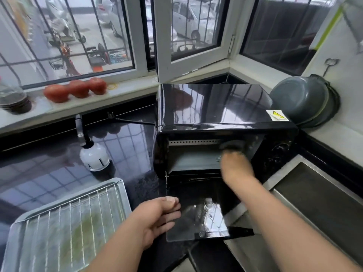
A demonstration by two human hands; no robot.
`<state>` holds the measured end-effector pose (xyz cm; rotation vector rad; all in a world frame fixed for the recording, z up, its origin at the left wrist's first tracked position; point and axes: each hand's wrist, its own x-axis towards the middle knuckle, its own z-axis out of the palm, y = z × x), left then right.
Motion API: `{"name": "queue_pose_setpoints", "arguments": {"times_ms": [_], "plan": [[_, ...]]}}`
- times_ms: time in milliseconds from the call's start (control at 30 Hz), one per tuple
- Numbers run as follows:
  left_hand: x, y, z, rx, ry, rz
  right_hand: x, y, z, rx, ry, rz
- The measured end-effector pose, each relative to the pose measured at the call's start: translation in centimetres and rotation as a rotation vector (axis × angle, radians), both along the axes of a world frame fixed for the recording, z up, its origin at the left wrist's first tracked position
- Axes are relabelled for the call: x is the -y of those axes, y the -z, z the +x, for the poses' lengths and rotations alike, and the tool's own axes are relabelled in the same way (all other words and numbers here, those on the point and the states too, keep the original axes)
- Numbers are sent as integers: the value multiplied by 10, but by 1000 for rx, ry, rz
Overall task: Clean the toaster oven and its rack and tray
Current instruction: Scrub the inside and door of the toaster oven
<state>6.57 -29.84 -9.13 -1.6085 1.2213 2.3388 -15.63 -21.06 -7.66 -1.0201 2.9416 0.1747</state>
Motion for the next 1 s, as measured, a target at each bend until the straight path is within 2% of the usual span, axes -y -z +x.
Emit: {"name": "queue_pose_setpoints", "arguments": {"times_ms": [133, 200, 300, 400, 667, 800, 933, 1000], "plan": [[1, 3, 0, 2, -4, -14, 15, 0, 6, 78, 62, -64], [1, 4, 0, 1, -1, -20, 37, 2, 40, 116, -62, -141], [1, 6, 0, 3, -2, -22, 62, 8, 94, 156, -365, -231], [0, 7, -1, 14, -8, -28, 57, 6, 92, 140, -426, -222], [0, 7, 0, 0, -23, -28, -27, 0, 13, -94, -142, 157], [-1, 8, 1, -14, -29, -25, -13, 0, -1, 11, -54, 78], [0, 8, 1, -11, -28, -26, -28, 6, 31, -13, -124, 115], [1, 8, 2, -12, -29, -23, -30, 8, 22, -7, -90, 102]]}}
